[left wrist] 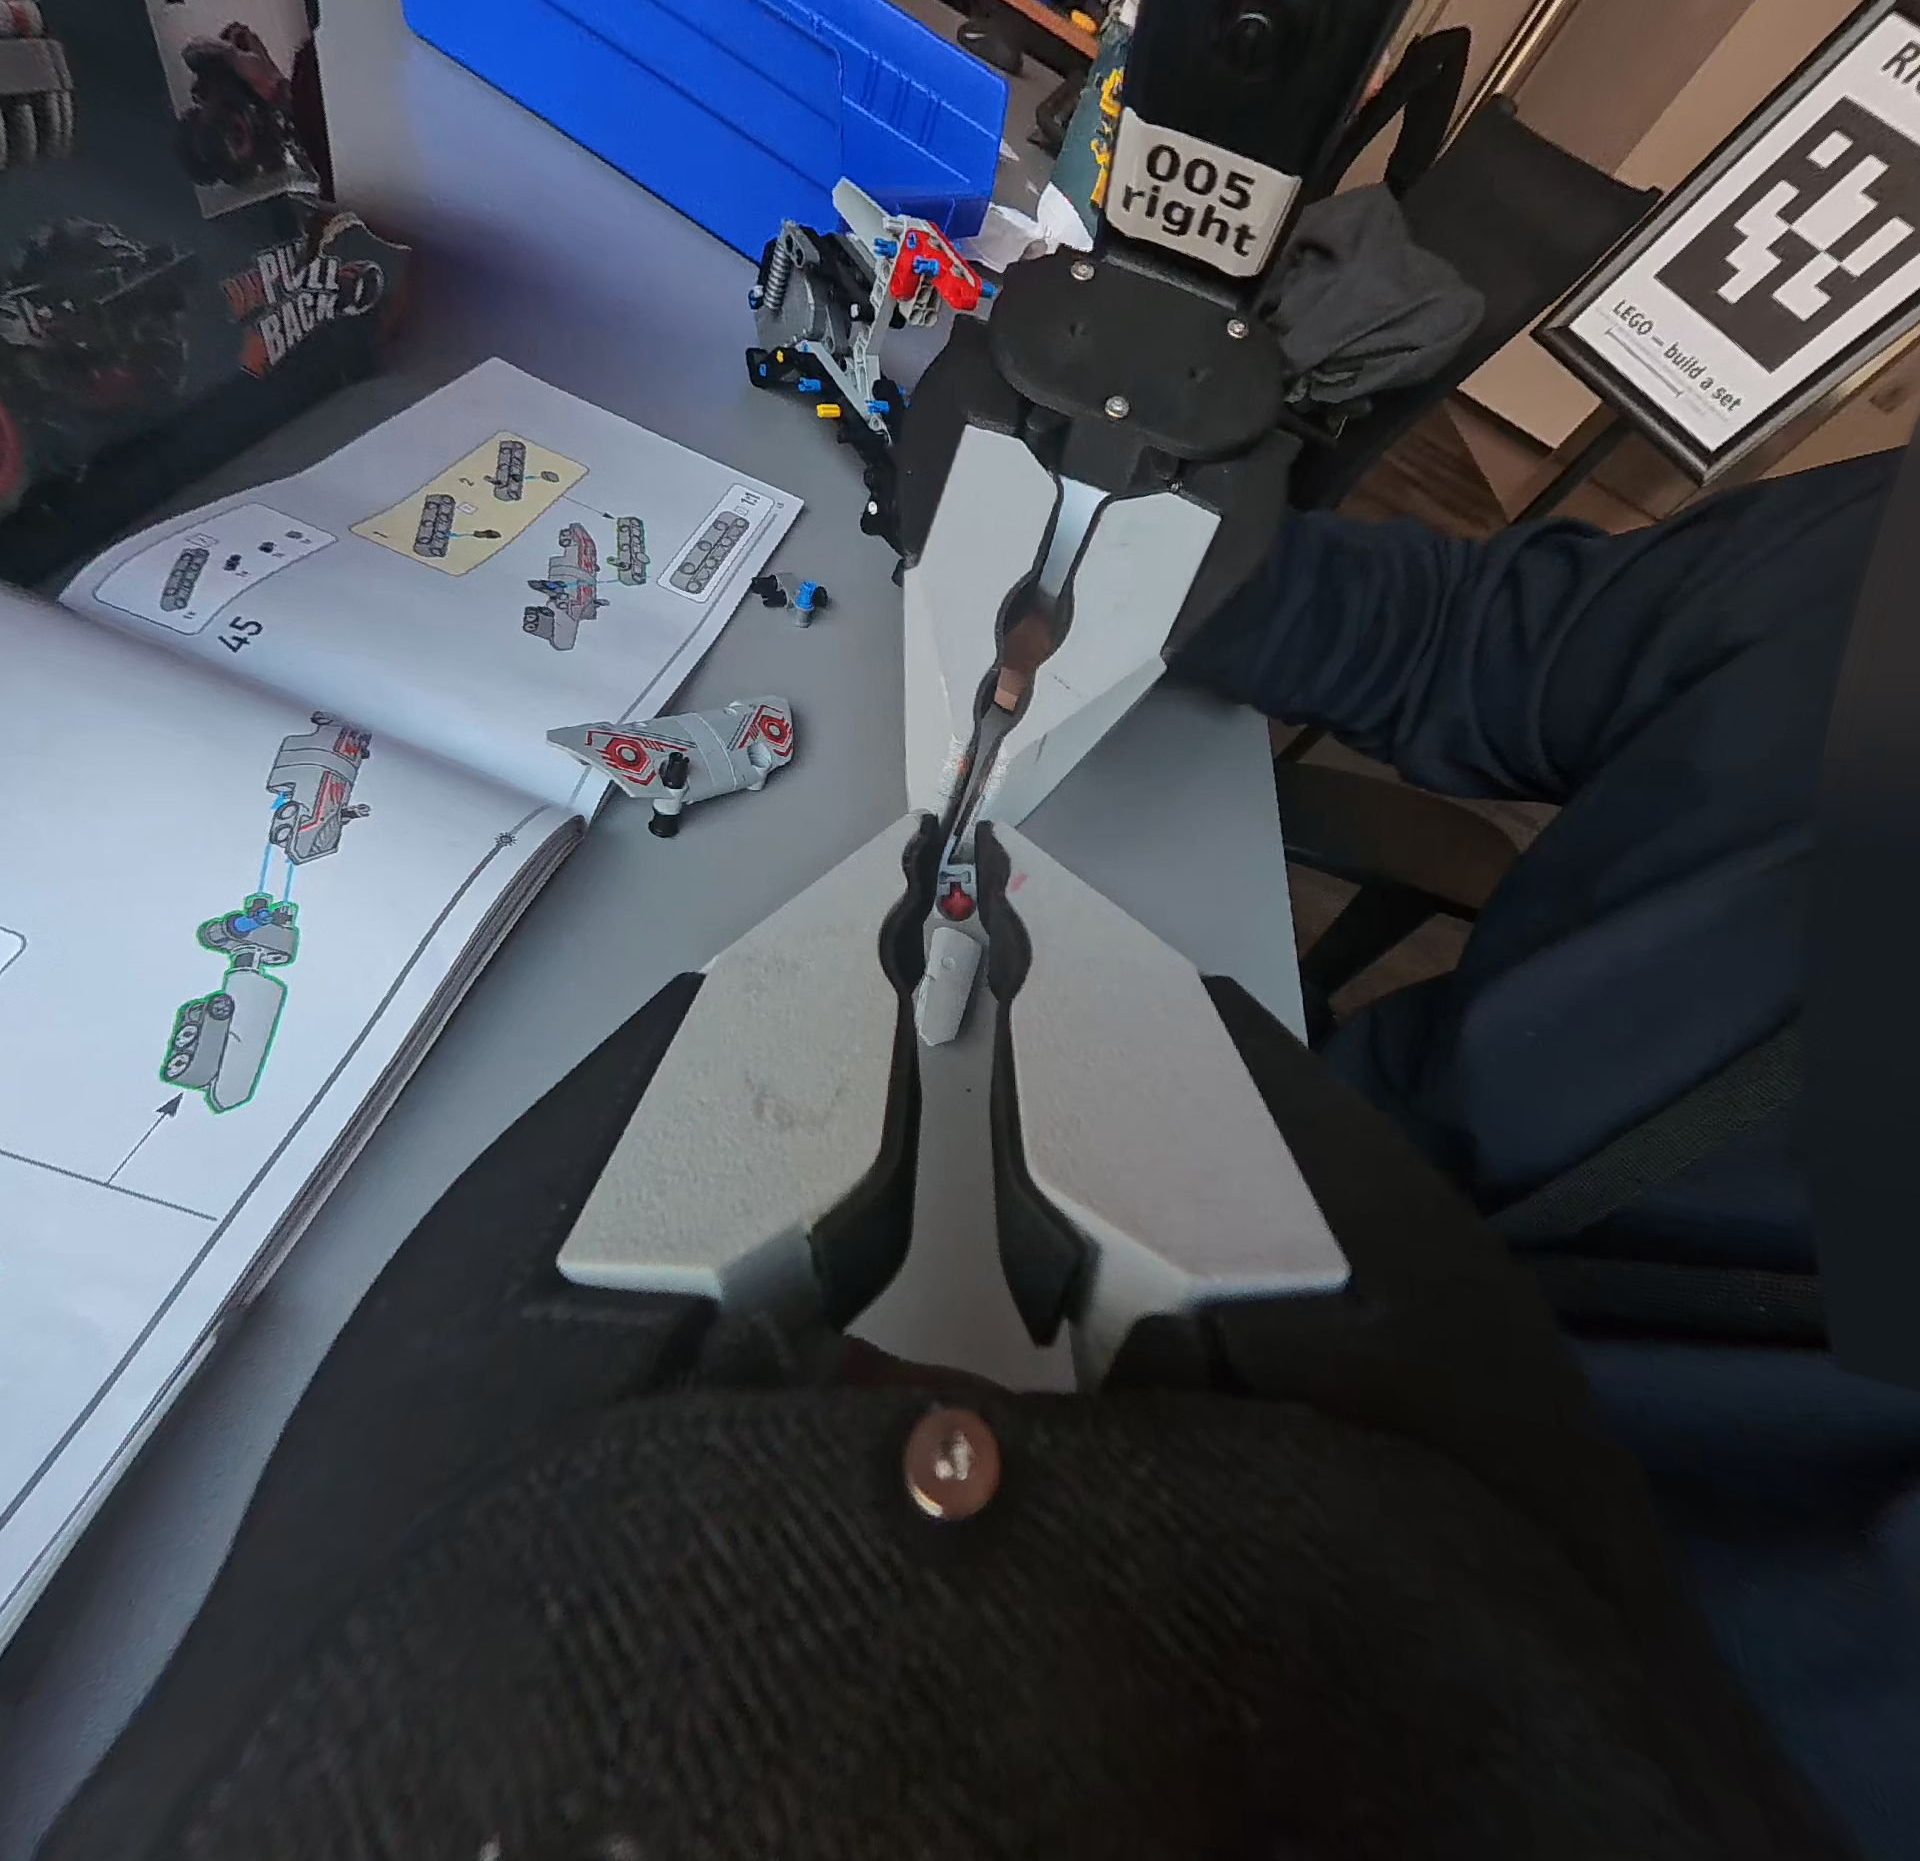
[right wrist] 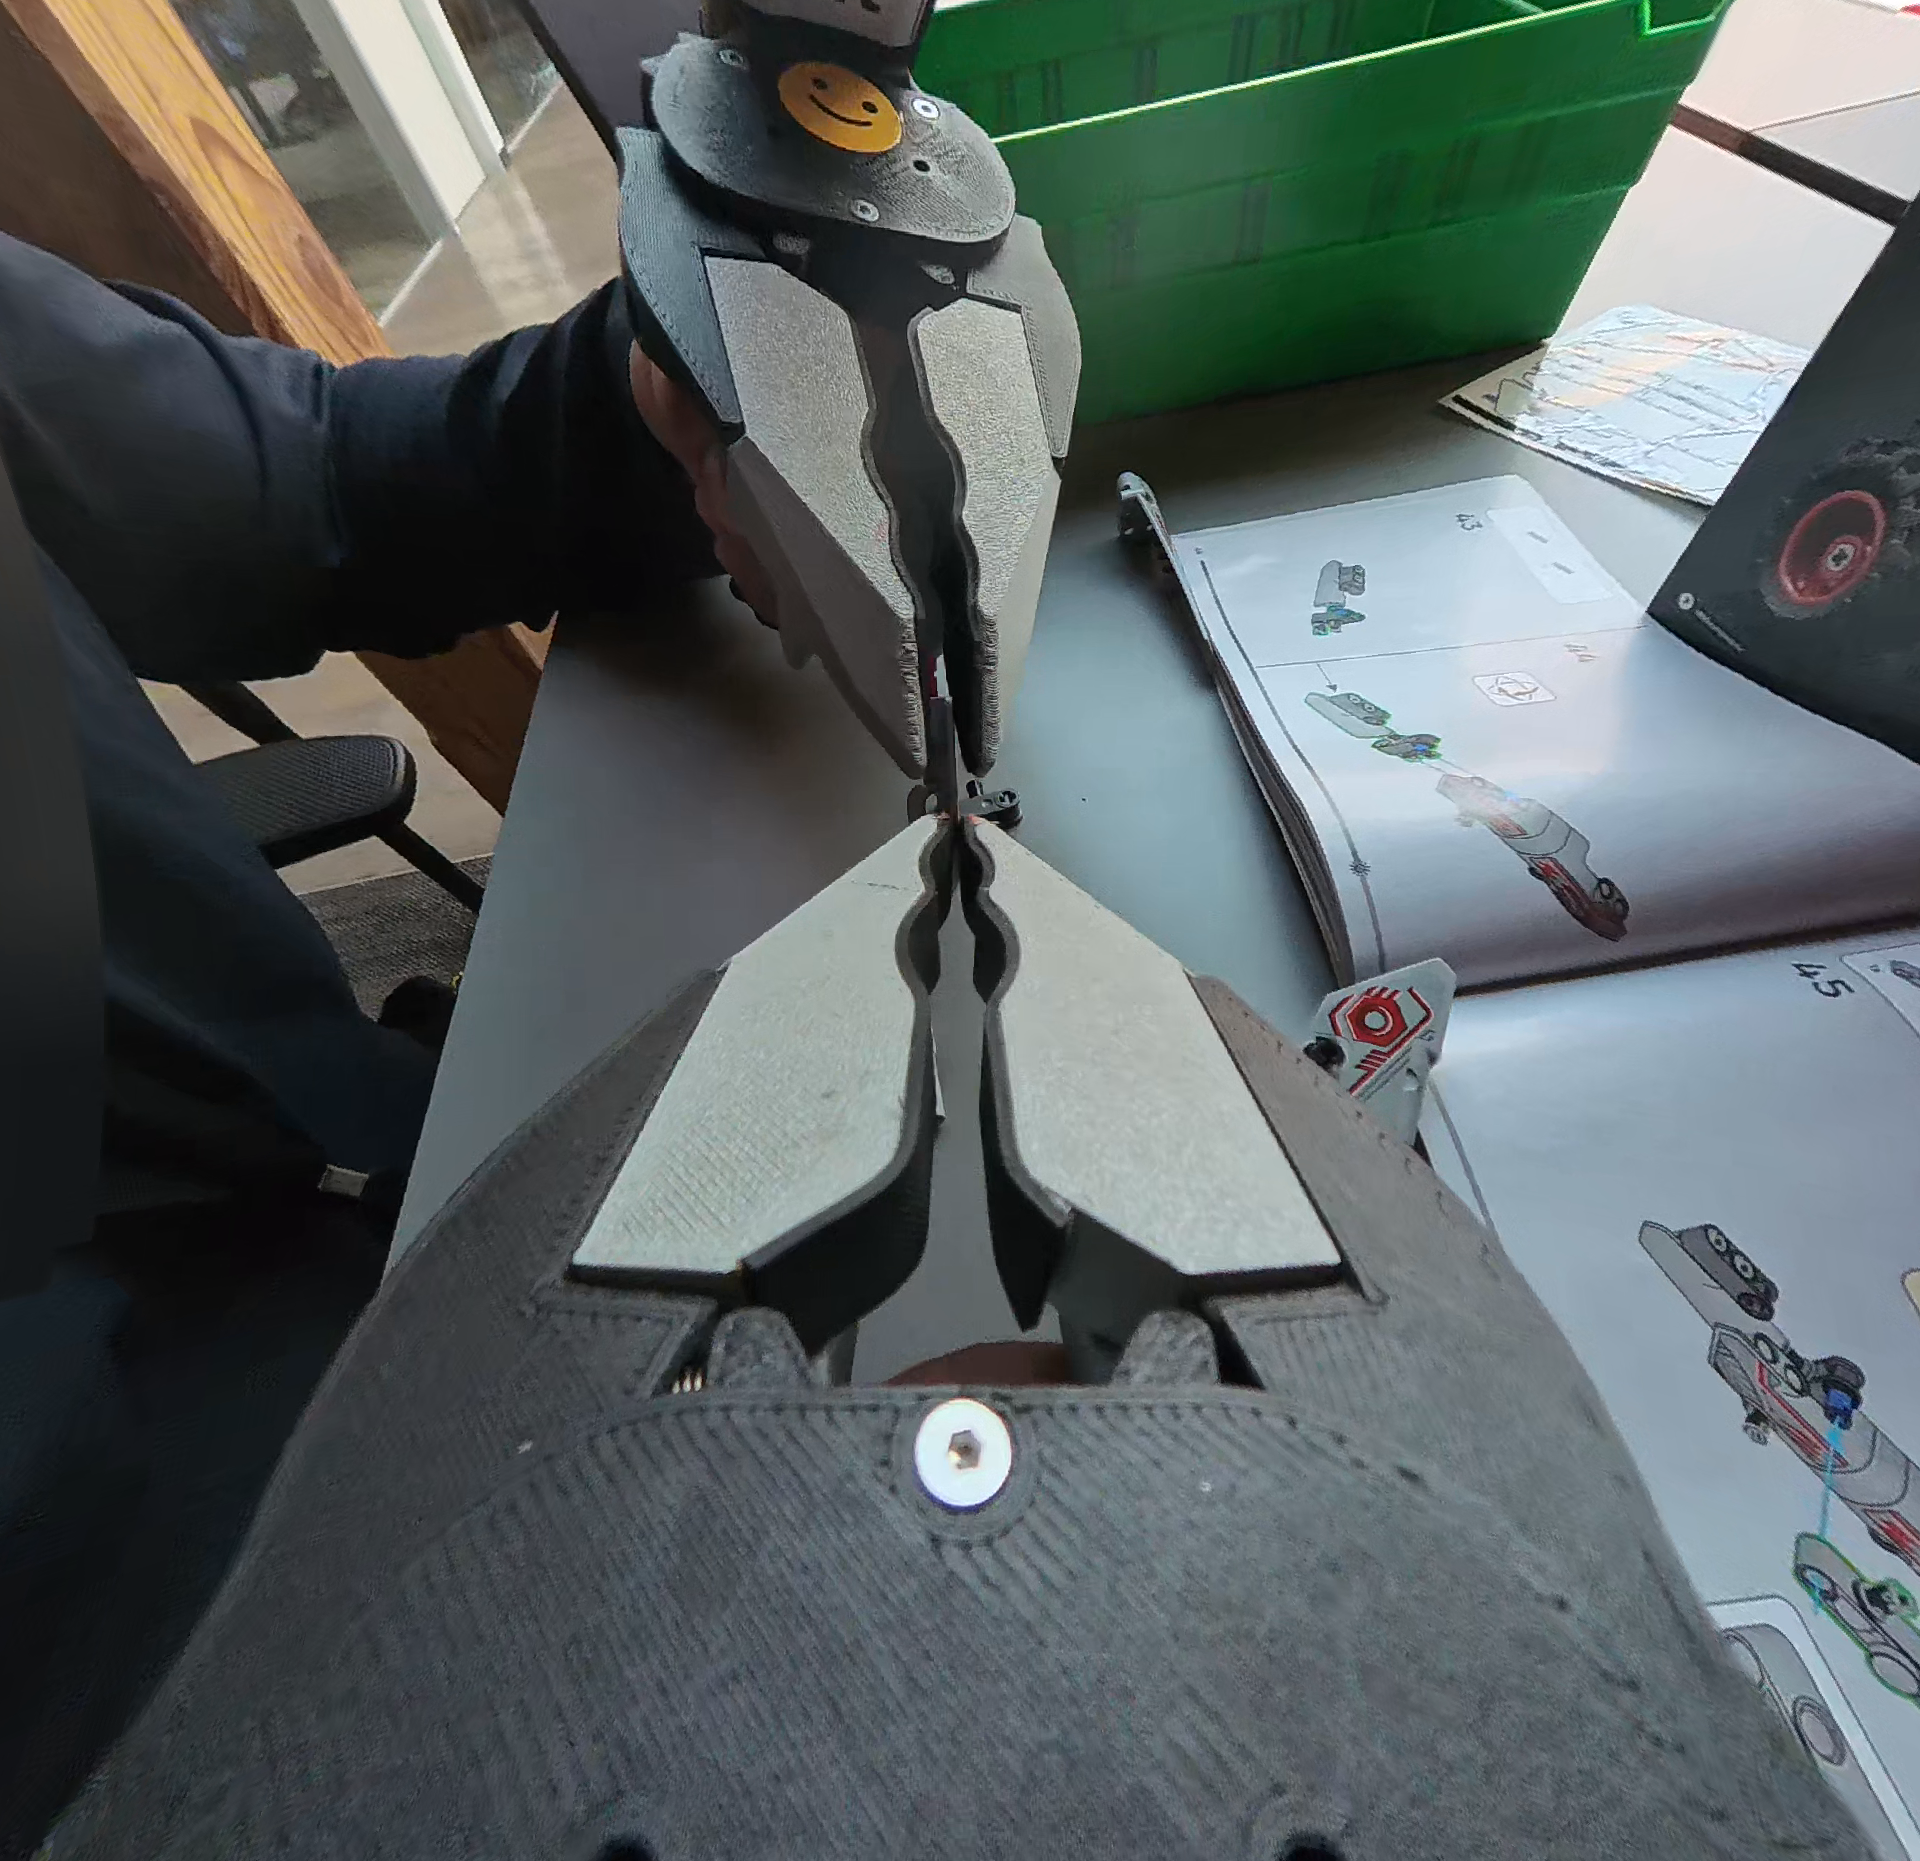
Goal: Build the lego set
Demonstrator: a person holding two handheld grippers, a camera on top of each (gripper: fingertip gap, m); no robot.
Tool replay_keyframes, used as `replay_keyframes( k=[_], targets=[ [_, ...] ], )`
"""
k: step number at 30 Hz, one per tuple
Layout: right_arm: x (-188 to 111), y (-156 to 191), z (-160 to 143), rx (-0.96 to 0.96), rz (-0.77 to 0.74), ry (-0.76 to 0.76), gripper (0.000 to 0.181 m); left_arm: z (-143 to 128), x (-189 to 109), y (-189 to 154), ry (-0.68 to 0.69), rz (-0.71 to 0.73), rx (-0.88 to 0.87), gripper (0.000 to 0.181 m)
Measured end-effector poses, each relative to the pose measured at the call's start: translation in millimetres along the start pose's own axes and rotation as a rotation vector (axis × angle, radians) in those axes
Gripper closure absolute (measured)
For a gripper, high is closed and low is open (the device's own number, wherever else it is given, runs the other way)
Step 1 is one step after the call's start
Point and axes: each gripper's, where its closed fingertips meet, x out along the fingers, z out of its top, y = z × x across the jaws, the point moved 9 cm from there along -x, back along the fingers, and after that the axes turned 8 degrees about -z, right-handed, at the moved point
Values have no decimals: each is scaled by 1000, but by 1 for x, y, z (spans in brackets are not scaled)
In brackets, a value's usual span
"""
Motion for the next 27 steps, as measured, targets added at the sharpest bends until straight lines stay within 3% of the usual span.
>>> replay_keyframes(
  k=[20, 27],
  targets=[
    [-5, -6, -2, 62, -9, 12, 181, -5, 4, 4, 24, 17, -28, 177],
    [-9, -15, -2, 96, -63, 3, 181, -7, 5, 7, 60, 53, -36, 158]
  ],
)
